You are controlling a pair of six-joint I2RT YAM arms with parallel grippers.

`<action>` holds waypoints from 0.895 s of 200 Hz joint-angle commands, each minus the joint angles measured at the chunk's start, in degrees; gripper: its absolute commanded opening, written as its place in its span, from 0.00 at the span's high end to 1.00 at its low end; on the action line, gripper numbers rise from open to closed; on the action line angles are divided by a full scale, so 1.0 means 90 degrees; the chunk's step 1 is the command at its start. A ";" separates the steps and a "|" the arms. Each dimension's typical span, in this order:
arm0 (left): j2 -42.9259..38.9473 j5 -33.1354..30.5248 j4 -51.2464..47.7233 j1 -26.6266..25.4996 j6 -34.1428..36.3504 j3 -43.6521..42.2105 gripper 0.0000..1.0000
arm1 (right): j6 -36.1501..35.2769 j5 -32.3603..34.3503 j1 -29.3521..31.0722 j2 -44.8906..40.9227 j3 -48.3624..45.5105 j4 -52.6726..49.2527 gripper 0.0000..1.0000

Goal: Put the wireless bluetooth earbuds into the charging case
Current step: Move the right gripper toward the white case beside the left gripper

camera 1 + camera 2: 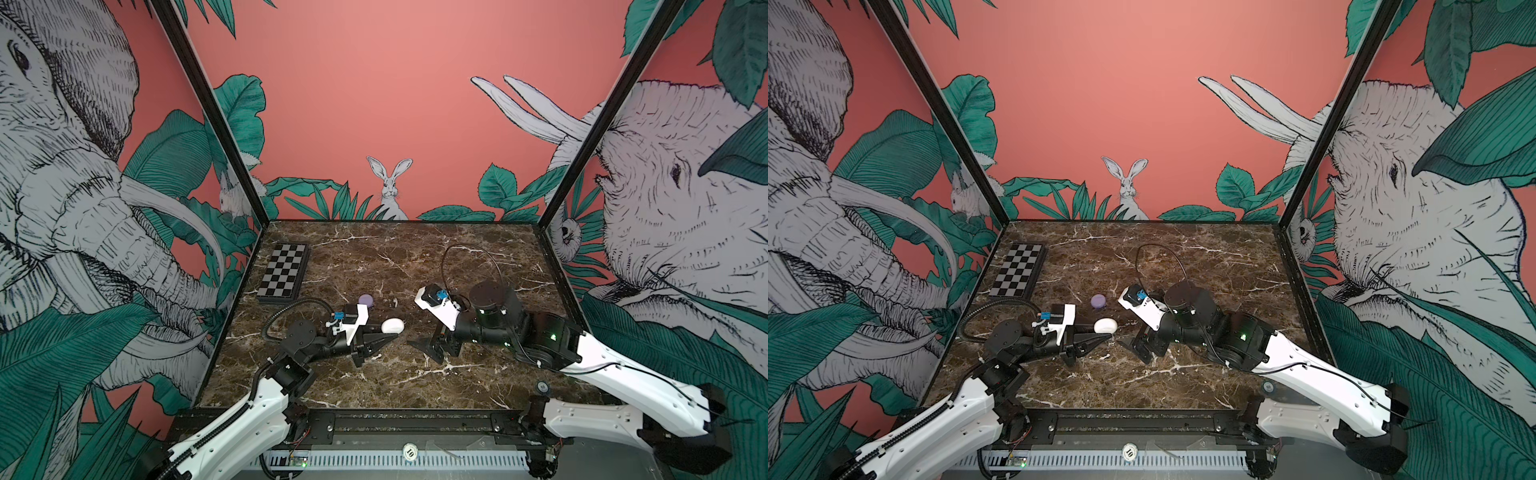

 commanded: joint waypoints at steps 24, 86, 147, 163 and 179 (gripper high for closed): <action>0.0032 0.0374 -0.0216 -0.0110 0.0173 0.0183 1.00 | -0.0283 0.0480 0.0269 0.0132 0.0157 0.0228 0.02; 0.0046 0.0576 -0.0371 -0.0158 0.0223 0.0243 1.00 | -0.0352 0.0763 0.0385 0.0397 0.0295 0.0214 0.02; 0.0046 0.0614 -0.0394 -0.0171 0.0236 0.0252 1.00 | -0.0405 0.0924 0.0423 0.0500 0.0343 0.0189 0.02; 0.0069 0.0622 -0.0378 -0.0173 0.0233 0.0245 1.00 | -0.0397 0.0977 0.0424 0.0507 0.0348 0.0170 0.02; 0.0080 0.0625 -0.0338 -0.0173 0.0206 0.0252 1.00 | -0.0384 0.0973 0.0425 0.0487 0.0314 0.0172 0.02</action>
